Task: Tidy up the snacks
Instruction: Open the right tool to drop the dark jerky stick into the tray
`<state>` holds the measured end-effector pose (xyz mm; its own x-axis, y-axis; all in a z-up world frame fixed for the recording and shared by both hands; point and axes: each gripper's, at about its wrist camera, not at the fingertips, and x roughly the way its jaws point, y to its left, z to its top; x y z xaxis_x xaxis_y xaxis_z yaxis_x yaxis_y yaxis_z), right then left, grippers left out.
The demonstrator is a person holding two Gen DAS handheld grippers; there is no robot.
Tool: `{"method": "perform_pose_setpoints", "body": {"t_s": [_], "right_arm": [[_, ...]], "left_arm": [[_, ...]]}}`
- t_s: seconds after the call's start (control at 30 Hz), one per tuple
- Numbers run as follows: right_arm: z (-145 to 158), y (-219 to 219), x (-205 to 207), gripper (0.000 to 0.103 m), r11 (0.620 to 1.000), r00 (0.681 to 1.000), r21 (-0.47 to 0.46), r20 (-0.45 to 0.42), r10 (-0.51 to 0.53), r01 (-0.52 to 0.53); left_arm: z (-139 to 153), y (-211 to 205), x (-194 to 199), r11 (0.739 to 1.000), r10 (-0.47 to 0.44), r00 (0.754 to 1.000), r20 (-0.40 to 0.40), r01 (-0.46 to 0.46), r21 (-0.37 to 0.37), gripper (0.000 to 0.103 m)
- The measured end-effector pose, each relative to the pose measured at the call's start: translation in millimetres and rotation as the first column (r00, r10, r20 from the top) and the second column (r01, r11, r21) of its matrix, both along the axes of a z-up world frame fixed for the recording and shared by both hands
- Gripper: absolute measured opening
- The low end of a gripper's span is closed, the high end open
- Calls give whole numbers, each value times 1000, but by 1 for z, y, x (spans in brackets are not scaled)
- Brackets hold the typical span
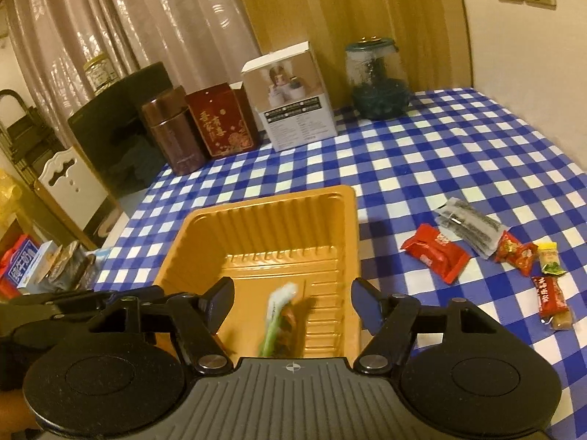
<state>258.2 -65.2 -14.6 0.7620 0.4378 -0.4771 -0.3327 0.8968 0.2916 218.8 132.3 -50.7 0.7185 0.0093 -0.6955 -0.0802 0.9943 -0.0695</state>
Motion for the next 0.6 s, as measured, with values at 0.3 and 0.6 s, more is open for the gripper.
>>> {"method": "perform_pose_setpoints", "body": {"t_s": [0.3,0.6], "right_arm": [[2,-14,-3,70,999,999,6,12,-40,40],[2,-42,-11,70,995,995,10,25,-100,100]], "left_arm": [[3,-7,2,1000,-24,1000,3,24,-1,29],[12,-30,1,997,-76,997,21,76,-1,33]]}}
